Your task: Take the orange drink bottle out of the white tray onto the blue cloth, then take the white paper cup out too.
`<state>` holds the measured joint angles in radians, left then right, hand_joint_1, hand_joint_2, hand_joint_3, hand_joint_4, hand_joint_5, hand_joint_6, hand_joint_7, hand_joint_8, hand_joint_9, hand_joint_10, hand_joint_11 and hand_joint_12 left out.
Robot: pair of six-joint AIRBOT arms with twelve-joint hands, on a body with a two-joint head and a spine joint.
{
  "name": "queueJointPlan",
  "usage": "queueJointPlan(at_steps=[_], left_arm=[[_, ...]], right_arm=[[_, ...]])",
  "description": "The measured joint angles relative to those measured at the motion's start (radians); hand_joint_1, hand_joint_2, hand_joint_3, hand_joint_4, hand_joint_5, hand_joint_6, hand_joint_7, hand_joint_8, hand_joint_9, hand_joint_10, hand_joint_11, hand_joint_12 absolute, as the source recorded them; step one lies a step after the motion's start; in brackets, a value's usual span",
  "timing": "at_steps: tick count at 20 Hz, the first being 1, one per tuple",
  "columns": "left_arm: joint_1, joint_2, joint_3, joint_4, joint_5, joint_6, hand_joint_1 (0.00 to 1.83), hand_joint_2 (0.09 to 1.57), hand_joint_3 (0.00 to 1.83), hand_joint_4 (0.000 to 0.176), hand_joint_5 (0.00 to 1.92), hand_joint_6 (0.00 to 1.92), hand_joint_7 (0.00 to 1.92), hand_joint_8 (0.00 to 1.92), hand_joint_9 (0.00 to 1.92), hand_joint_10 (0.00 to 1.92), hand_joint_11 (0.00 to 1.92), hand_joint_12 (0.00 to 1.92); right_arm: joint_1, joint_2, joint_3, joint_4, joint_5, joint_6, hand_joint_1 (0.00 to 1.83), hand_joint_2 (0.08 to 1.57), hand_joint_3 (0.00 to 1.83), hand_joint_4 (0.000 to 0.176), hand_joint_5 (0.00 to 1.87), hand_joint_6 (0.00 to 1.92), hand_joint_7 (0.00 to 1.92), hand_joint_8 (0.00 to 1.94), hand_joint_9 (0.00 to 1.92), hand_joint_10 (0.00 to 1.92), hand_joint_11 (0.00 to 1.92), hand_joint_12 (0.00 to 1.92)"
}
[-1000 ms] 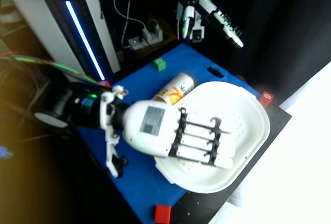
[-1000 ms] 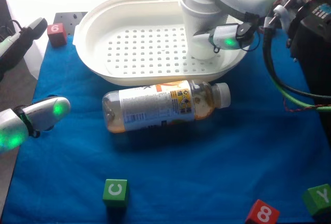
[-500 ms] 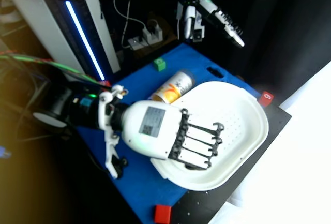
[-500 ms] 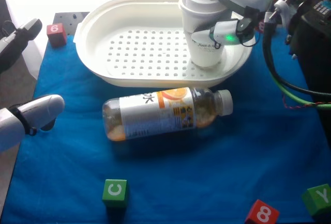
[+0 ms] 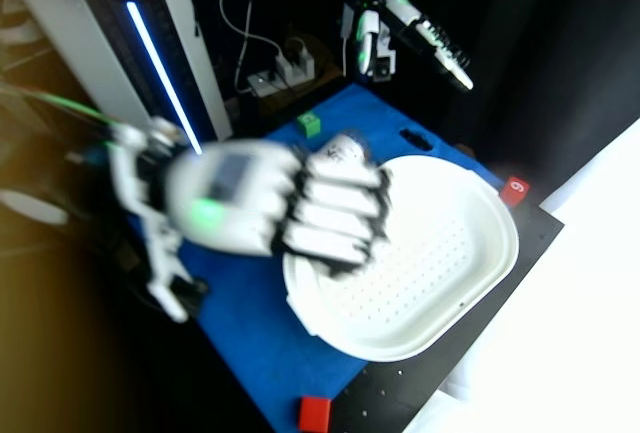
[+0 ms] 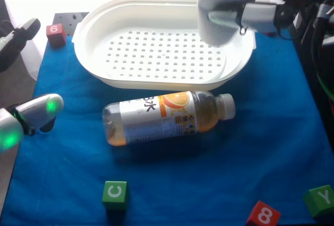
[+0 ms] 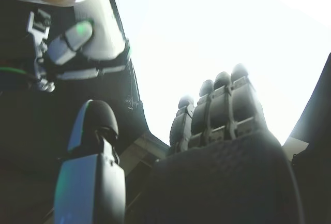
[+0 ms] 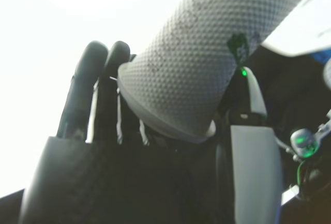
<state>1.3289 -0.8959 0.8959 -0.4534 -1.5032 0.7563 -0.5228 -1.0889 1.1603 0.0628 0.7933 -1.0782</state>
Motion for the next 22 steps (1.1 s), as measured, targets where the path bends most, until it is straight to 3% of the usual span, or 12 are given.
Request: queueJointPlan(at_steps=[3, 4, 5, 6, 8, 10, 12, 14, 17, 19, 21, 22], left_arm=[[0.014, 0.000, -0.002, -0.013, -0.013, -0.002, 0.50, 1.14, 0.00, 0.131, 0.01, 0.00, 0.00, 0.00, 0.00, 0.00, 0.00, 0.00], [0.024, 0.000, -0.006, -0.027, -0.024, -0.005, 0.49, 1.14, 0.00, 0.136, 0.00, 0.00, 0.00, 0.00, 0.00, 0.00, 0.00, 0.00], [0.028, 0.000, -0.006, -0.034, -0.027, -0.007, 0.50, 1.14, 0.00, 0.130, 0.00, 0.00, 0.00, 0.00, 0.00, 0.00, 0.00, 0.00], [0.029, 0.000, -0.006, -0.038, -0.027, -0.008, 0.51, 1.14, 0.00, 0.125, 0.01, 0.00, 0.00, 0.00, 0.00, 0.00, 0.00, 0.00], [0.032, 0.000, -0.006, -0.038, -0.030, -0.009, 0.52, 1.14, 0.00, 0.122, 0.01, 0.00, 0.00, 0.00, 0.00, 0.00, 0.00, 0.00], [0.037, 0.000, -0.011, -0.039, -0.036, -0.011, 0.50, 1.16, 0.01, 0.103, 0.01, 0.00, 0.00, 0.00, 0.00, 0.00, 0.00, 0.00], [0.049, 0.000, -0.012, -0.044, -0.043, -0.013, 0.48, 1.17, 0.01, 0.098, 0.01, 0.00, 0.00, 0.00, 0.00, 0.00, 0.00, 0.00], [0.048, 0.000, -0.012, -0.060, -0.044, -0.013, 0.47, 1.17, 0.00, 0.119, 0.00, 0.00, 0.00, 0.00, 0.00, 0.00, 0.00, 0.00], [0.048, 0.000, -0.012, -0.056, -0.046, -0.013, 0.52, 1.18, 0.01, 0.106, 0.00, 0.00, 0.00, 0.00, 0.00, 0.00, 0.00, 0.00], [0.048, 0.000, -0.013, -0.058, -0.052, -0.013, 0.53, 1.18, 0.00, 0.111, 0.00, 0.00, 0.00, 0.00, 0.00, 0.00, 0.00, 0.00], [0.048, 0.000, -0.014, -0.063, -0.055, -0.013, 0.52, 1.16, 0.00, 0.127, 0.00, 0.00, 0.00, 0.00, 0.00, 0.00, 0.00, 0.00], [0.048, 0.000, -0.014, -0.064, -0.058, -0.013, 0.52, 1.16, 0.00, 0.123, 0.00, 0.00, 0.00, 0.00, 0.00, 0.00, 0.00, 0.00]], right_arm=[[-0.023, 0.077, -0.091, -0.059, 0.085, 0.002, 0.94, 1.27, 0.01, 0.000, 0.00, 1.21, 0.10, 1.28, 0.20, 1.64, 0.28, 1.92], [-0.064, 0.111, -0.121, -0.063, 0.121, 0.002, 0.87, 1.27, 0.01, 0.000, 0.00, 1.18, 0.13, 1.34, 0.14, 1.65, 0.09, 1.92], [-0.117, 0.146, -0.148, -0.061, 0.140, 0.001, 0.94, 1.26, 0.00, 0.000, 0.00, 1.15, 0.14, 1.31, 0.22, 1.70, 0.33, 1.92], [-0.152, 0.171, -0.166, -0.058, 0.143, 0.001, 1.04, 1.24, 0.00, 0.000, 0.01, 1.09, 0.20, 1.40, 0.22, 1.63, 0.06, 1.92], [-0.217, 0.224, -0.206, -0.045, 0.154, 0.002, 0.92, 1.25, 0.00, 0.000, 0.03, 1.09, 0.23, 1.38, 0.23, 1.43, 0.00, 1.85], [-0.266, 0.251, -0.225, -0.018, 0.188, 0.002, 0.83, 1.27, 0.01, 0.000, 0.01, 1.18, 0.17, 1.29, 0.20, 1.56, 0.00, 1.88], [-0.307, 0.251, -0.226, 0.012, 0.194, 0.002, 0.81, 1.28, 0.01, 0.000, 0.01, 1.19, 0.17, 1.28, 0.21, 1.57, 0.06, 1.85], [-0.342, 0.234, -0.220, 0.042, 0.187, 0.002, 0.81, 1.27, 0.00, 0.000, 0.04, 1.12, 0.22, 1.25, 0.27, 1.50, 0.04, 1.87], [-0.370, 0.197, -0.195, 0.082, 0.186, 0.002, 0.76, 1.27, 0.00, 0.000, 0.00, 1.18, 0.22, 1.17, 0.31, 1.38, 0.08, 1.82], [-0.395, 0.165, -0.183, 0.118, 0.188, 0.001, 0.72, 1.26, 0.00, 0.000, 0.00, 1.15, 0.15, 1.16, 0.29, 1.39, 0.18, 1.88], [-0.419, 0.145, -0.182, 0.130, 0.186, 0.001, 0.63, 1.24, 0.00, 0.000, 0.00, 0.99, 0.06, 1.09, 0.25, 1.39, 0.21, 1.86], [-0.435, 0.141, -0.182, 0.132, 0.189, 0.003, 0.60, 1.24, 0.00, 0.000, 0.00, 0.86, 0.03, 1.01, 0.19, 1.36, 0.18, 1.84]])
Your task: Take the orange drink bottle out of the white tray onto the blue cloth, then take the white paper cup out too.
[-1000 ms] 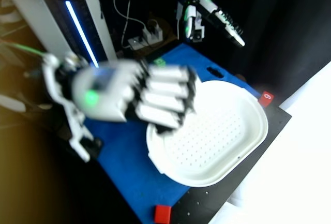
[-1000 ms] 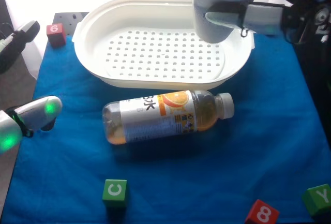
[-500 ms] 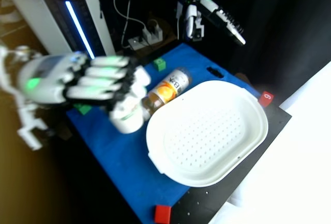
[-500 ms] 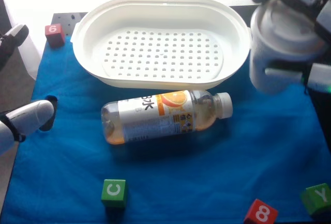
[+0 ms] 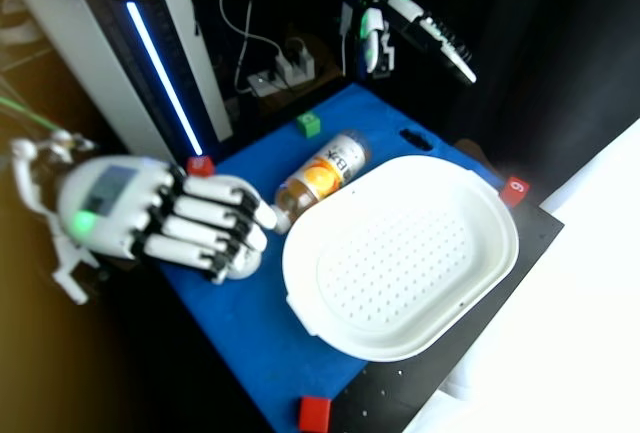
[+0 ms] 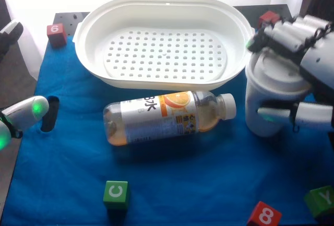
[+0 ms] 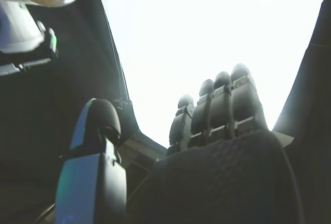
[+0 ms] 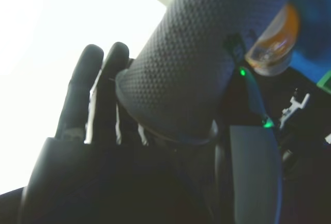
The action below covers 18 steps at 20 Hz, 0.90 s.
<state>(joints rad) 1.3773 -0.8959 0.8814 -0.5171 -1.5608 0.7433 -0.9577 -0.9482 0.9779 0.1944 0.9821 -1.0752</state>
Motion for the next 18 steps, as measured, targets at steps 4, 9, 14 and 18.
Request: queueJointPlan(at_steps=[4, 9, 14, 18], left_arm=[[0.004, 0.000, -0.005, -0.010, -0.015, 0.000, 0.53, 1.19, 0.01, 0.141, 0.00, 0.00, 0.00, 0.00, 0.00, 0.00, 0.00, 0.00], [0.027, -0.002, -0.012, -0.037, -0.032, -0.004, 0.47, 1.19, 0.00, 0.146, 0.00, 0.00, 0.00, 0.00, 0.00, 0.00, 0.00, 0.00], [0.027, -0.002, -0.012, -0.035, -0.037, -0.004, 0.49, 1.20, 0.01, 0.158, 0.00, 0.00, 0.00, 0.00, 0.00, 0.00, 0.00, 0.00], [0.027, -0.002, -0.012, -0.038, -0.037, -0.004, 0.50, 1.20, 0.00, 0.135, 0.00, 0.00, 0.00, 0.00, 0.00, 0.00, 0.00, 0.00]], right_arm=[[-0.032, 0.012, -0.018, 0.022, 0.008, 0.017, 0.48, 1.15, 0.00, 0.069, 0.00, 0.01, 0.00, 0.01, 0.00, 0.03, 0.00, 1.20], [-0.032, 0.056, -0.064, 0.013, 0.018, 0.016, 0.40, 1.07, 0.00, 0.116, 0.00, 0.00, 0.00, 0.00, 0.00, 0.00, 0.00, 0.15], [-0.068, 0.114, -0.115, -0.001, 0.150, 0.036, 0.47, 1.04, 0.00, 0.152, 0.00, 0.00, 0.00, 0.00, 0.00, 0.00, 0.00, 0.00], [-0.070, 0.157, -0.126, -0.036, 0.269, 0.102, 0.51, 1.02, 0.00, 0.158, 0.00, 0.00, 0.00, 0.00, 0.00, 0.00, 0.00, 0.00]])
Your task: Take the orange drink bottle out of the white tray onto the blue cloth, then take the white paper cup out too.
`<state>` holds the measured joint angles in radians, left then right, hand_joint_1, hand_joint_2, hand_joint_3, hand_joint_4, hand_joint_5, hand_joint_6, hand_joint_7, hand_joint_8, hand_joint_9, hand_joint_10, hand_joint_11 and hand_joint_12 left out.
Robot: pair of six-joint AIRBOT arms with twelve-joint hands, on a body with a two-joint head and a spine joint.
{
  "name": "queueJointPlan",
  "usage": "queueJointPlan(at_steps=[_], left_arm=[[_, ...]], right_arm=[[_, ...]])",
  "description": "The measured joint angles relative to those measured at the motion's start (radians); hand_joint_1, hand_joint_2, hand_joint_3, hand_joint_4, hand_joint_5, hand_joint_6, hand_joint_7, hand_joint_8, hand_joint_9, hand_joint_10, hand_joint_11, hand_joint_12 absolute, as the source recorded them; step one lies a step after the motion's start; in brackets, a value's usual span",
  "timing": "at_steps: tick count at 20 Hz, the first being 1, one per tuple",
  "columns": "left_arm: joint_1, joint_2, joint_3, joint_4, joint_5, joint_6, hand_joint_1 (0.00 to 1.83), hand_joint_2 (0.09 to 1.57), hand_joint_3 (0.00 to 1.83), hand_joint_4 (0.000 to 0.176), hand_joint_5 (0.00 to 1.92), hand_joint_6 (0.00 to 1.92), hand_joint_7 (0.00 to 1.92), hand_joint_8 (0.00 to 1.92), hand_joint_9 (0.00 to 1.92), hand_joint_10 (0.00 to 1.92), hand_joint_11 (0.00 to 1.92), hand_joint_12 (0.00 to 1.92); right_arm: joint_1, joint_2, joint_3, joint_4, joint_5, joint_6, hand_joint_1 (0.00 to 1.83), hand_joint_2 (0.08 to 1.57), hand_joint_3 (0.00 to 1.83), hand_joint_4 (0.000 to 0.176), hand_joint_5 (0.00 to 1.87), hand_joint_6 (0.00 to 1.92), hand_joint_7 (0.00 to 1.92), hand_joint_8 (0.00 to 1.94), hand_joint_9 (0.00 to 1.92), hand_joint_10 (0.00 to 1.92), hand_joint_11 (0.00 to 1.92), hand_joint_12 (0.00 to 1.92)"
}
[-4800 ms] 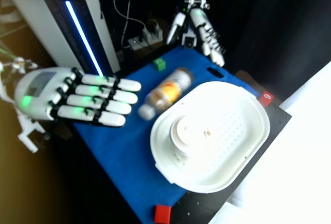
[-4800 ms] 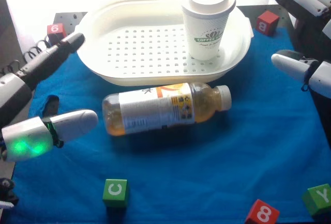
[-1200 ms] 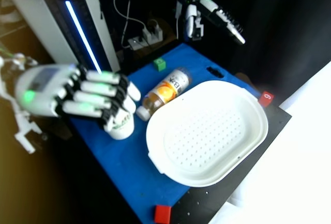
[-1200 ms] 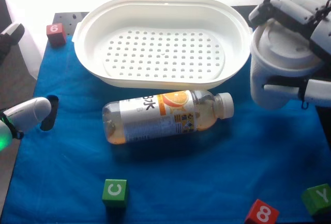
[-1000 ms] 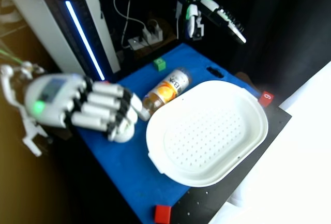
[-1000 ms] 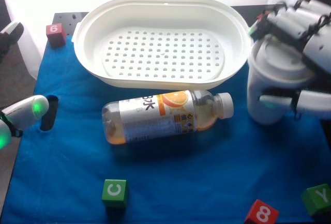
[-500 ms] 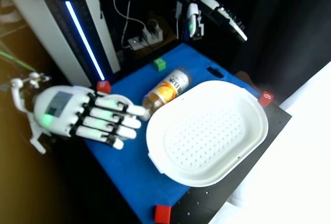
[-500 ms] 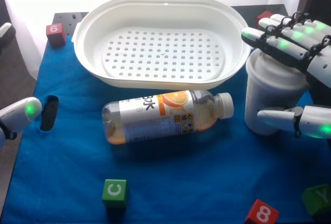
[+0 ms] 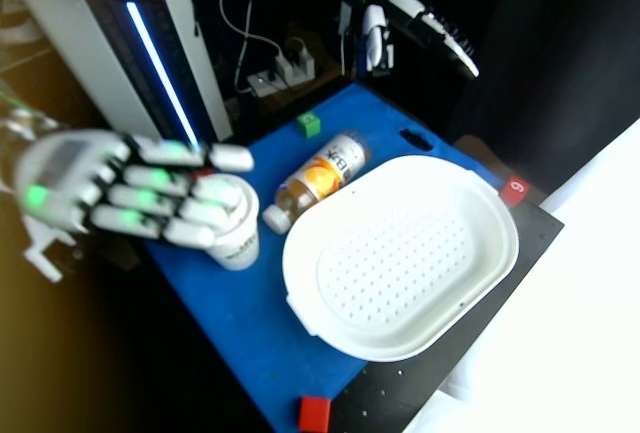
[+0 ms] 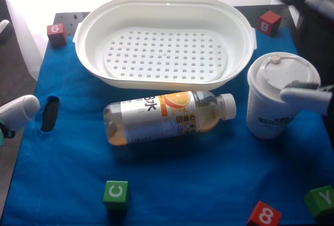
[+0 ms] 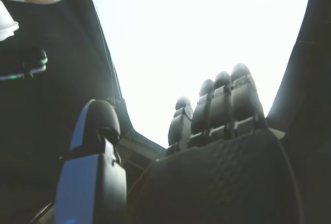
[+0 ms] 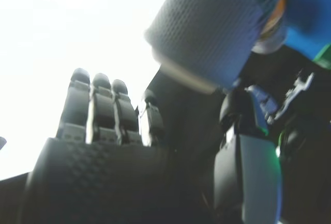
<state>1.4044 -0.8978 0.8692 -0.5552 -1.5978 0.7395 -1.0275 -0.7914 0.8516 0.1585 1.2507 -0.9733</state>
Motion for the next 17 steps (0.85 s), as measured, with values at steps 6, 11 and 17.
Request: queueJointPlan(at_steps=[6, 11, 17], left_arm=[[-0.005, 0.001, 0.004, 0.020, 0.000, 0.000, 0.53, 1.18, 0.00, 0.139, 0.02, 0.01, 0.00, 0.00, 0.00, 0.00, 0.00, 0.00], [-0.043, 0.008, 0.021, 0.042, -0.001, 0.000, 0.65, 1.19, 0.00, 0.158, 0.05, 0.01, 0.00, 0.00, 0.00, 0.00, 0.00, 0.00], [-0.100, 0.030, 0.043, 0.094, -0.008, 0.020, 0.66, 1.15, 0.01, 0.150, 0.06, 0.00, 0.00, 0.00, 0.00, 0.00, 0.00, 0.22]], right_arm=[[0.000, 0.029, -0.002, 0.003, 0.193, 0.031, 0.39, 1.20, 0.06, 0.025, 0.00, 0.00, 0.00, 0.00, 0.00, 0.00, 0.00, 0.00], [0.000, 0.029, 0.003, 0.050, 0.247, 0.032, 0.55, 1.30, 0.00, 0.000, 0.00, 0.00, 0.00, 0.00, 0.00, 0.00, 0.00, 1.19], [0.005, 0.066, 0.008, 0.047, 0.248, 0.032, 0.56, 1.24, 0.00, 0.040, 0.00, 0.00, 0.00, 0.00, 0.00, 0.00, 0.00, 1.16]])
